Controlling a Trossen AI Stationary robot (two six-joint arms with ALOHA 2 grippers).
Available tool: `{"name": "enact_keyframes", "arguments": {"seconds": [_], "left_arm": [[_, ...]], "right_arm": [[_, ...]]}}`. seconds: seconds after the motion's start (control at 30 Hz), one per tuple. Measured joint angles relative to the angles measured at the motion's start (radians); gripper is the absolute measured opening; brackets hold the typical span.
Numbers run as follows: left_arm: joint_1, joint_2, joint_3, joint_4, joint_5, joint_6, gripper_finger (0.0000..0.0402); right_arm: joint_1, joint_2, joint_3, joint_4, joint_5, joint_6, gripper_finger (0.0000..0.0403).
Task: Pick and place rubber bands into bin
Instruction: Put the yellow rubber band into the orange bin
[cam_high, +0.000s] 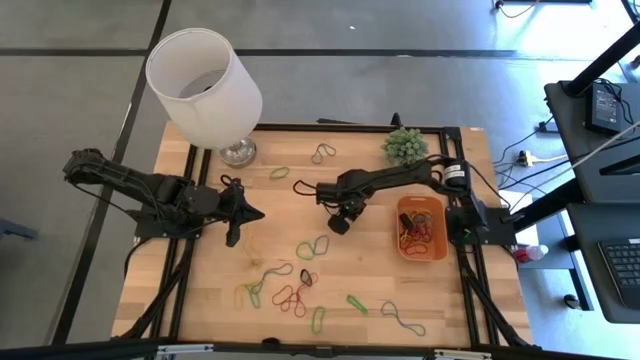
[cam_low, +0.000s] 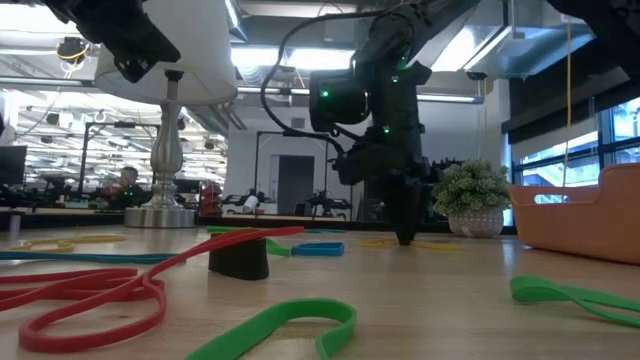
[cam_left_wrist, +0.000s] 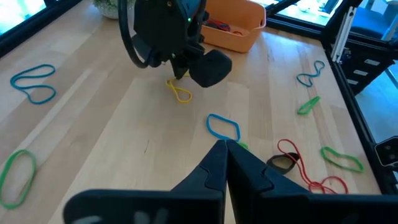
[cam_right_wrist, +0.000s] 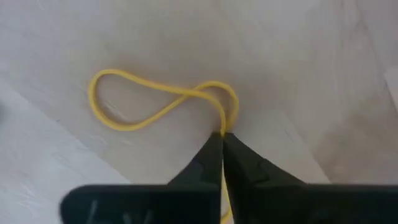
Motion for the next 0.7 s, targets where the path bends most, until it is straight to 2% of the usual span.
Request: {"name": "enact_keyframes", "arguments": {"seconds": [0.2,0.5,0.7], "left_arm": [[0.000,0.000,0.000,0.000,0.000,0.000,0.0004],[0.000,0.002,0.000,0.000,0.000,0.000,0.0002],[0.000,0.005,0.000,0.002,0.000,0.000,0.0005]], "right_arm": [[0.012,-0.094,-0.010,-0.032,0.092,0.043,0.0004],[0.089,-0.430,-0.004,-0.043,0.204,0.138,0.0002],[0.155,-0.632,-0.004,-0.277,0.276,0.293,0.0002]]}}
